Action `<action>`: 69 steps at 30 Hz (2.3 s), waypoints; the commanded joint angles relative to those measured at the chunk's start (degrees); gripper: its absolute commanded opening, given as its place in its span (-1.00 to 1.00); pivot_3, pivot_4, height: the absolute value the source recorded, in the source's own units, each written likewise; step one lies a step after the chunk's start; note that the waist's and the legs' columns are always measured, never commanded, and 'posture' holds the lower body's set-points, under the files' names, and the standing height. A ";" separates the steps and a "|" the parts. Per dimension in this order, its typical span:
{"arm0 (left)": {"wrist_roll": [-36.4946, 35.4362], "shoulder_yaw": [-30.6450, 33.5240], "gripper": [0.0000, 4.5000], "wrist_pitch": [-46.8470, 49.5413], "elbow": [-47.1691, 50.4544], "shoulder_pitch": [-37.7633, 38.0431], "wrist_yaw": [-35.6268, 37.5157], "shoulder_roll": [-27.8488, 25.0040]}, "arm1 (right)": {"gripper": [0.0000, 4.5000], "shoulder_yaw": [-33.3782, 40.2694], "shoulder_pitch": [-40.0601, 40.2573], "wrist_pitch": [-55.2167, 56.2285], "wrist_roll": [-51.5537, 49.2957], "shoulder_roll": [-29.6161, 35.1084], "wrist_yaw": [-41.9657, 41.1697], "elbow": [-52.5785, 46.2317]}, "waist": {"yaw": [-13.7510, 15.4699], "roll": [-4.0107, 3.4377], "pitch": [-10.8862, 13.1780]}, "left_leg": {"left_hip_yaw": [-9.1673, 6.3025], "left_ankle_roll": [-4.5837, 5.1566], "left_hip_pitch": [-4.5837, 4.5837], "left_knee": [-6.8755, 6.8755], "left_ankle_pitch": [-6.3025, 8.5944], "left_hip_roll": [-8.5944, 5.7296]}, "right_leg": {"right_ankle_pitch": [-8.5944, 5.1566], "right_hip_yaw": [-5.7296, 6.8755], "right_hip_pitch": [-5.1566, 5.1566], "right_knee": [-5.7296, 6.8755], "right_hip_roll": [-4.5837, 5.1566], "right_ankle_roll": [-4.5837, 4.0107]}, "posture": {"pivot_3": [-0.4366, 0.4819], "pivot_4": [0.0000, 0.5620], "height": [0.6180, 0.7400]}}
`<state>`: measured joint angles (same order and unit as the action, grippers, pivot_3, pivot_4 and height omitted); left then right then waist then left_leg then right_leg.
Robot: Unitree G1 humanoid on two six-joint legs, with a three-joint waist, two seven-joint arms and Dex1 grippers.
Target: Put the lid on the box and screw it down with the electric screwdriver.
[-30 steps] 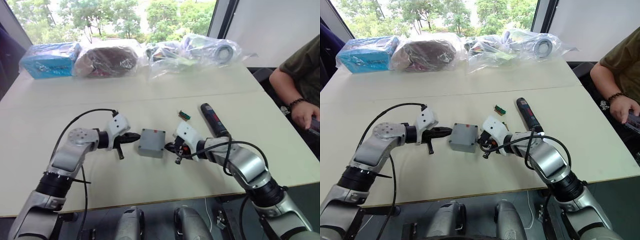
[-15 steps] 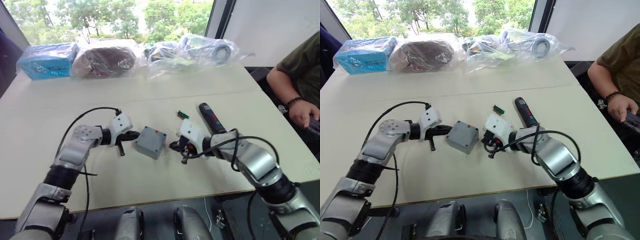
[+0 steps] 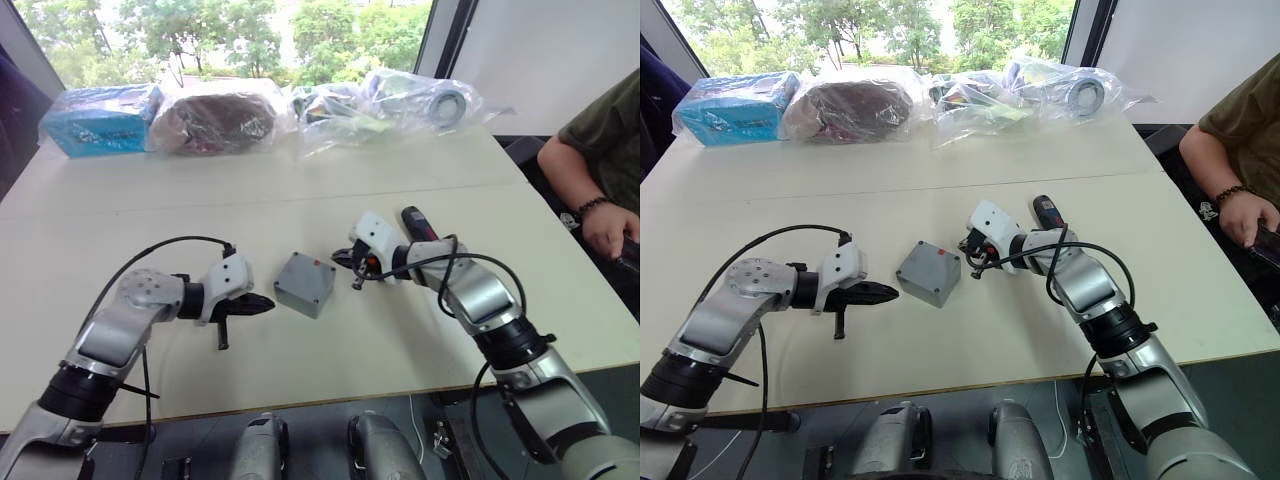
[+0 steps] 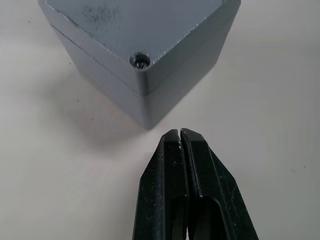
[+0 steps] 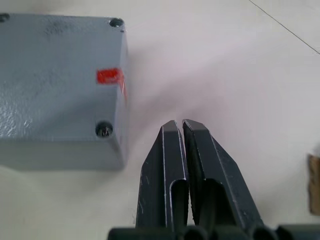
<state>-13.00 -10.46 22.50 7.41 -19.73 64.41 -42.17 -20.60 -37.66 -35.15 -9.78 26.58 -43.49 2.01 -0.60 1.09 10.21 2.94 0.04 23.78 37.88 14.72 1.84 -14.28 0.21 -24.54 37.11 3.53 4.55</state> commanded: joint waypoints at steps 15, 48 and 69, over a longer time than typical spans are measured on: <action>2.78 -0.21 -1.00 -3.64 -5.13 -7.53 -0.73 1.26 | -0.95 -0.33 7.14 -7.22 -1.62 0.52 -4.26 -15.15 | -0.09 0.00 0.00 | -0.04 0.00 0.02 0.02 0.00 0.00 | 0.00 0.03 0.00 0.01 -0.02 0.01 | -0.05 -0.47 1.00; -0.58 2.33 -1.00 -0.55 1.18 -3.04 2.38 -3.18 | -0.95 0.89 6.48 -12.63 -2.34 1.82 -2.98 -19.36 | -0.08 0.00 0.00 | -0.06 0.00 0.02 0.02 0.00 0.01 | 0.00 0.02 -0.01 0.00 -0.02 0.00 | -0.05 -0.47 1.00; -9.24 11.45 -1.00 5.56 5.08 -6.67 2.73 -6.87 | -0.95 9.83 -1.15 -10.54 0.05 3.50 3.55 -11.10 | -0.04 0.02 0.01 | -0.06 0.00 0.02 0.03 0.00 0.02 | 0.00 0.02 -0.01 0.00 -0.02 0.00 | -0.05 -0.47 1.00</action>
<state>-20.48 -1.30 27.32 10.30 -24.99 67.50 -48.24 -13.09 -37.54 -46.94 -9.64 30.85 -41.33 -10.55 -0.64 1.11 10.22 2.88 0.04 23.81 37.91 14.72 1.84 -14.28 0.24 -24.55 37.11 3.51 4.55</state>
